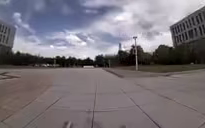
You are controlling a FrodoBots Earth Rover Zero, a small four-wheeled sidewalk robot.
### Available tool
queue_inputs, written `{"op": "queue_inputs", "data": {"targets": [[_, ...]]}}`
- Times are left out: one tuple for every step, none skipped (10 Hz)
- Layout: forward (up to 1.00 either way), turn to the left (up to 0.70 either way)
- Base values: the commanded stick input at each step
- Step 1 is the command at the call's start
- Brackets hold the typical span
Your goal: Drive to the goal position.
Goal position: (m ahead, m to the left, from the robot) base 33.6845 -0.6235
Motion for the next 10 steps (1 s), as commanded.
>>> {"op": "queue_inputs", "data": {"targets": [[1.0,0.0],[1.0,0.0],[1.0,0.0],[1.0,0.0],[1.0,0.0],[1.0,0.0],[1.0,0.0],[1.0,0.0],[1.0,0.0],[1.0,0.0]]}}
